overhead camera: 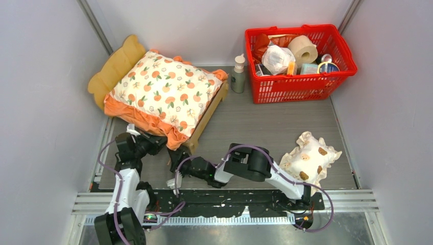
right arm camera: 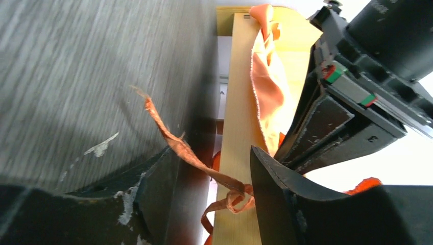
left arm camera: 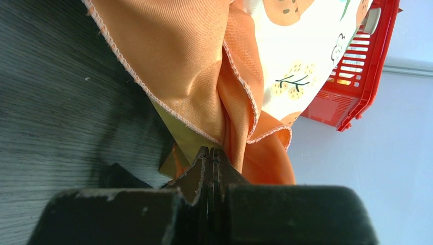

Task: Set up the pet bed
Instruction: Tie the ropes to the bed frame.

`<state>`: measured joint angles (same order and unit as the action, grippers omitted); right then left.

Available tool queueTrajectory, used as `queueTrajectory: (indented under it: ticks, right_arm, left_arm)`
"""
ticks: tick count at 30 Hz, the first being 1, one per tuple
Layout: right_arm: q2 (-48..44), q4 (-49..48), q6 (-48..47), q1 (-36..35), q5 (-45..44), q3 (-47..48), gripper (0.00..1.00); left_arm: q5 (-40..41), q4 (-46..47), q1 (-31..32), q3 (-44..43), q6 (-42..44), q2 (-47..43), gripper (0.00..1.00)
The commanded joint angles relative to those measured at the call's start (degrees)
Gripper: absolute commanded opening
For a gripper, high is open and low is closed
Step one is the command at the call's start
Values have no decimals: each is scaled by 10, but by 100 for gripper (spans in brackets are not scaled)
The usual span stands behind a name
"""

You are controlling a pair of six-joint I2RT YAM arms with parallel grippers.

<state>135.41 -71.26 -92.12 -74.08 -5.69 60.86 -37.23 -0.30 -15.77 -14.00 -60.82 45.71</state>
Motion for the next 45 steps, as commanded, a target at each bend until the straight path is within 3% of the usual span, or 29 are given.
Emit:
queueTrajectory:
  ticks: [1,2,3,6,12,21,31,39,45]
  right_arm:
    - [1,33,-22,8,23,11,46]
    - [2,30,-25,8,23,11,36]
    - [2,22,-29,8,23,5,16]
    - [-11,-18,-27,1,6,-17,5]
    - [-89,-4,67,-1,-28,-80,5]
    - [-130,-106,151,0,-80,-151,5]
    - [-176,-210,255,0,-144,-234,5]
    - [-230,-205,352,-2,-123,-267,5]
    - [-259,-144,463,9,-142,-235,5]
  left_arm:
    - [-13,4,0,2,0,-9,0]
    - [-12,5,0,3,0,-9,0]
    - [-10,5,0,2,0,-8,0]
    - [26,-33,0,-15,24,-5,0]
    - [102,-46,3,-51,57,7,0]
    - [106,-9,29,-39,31,23,0]
    - [205,-55,40,-46,60,-18,0]
    - [206,-83,40,-56,72,-44,0]
    - [199,-98,40,-50,79,-65,0]
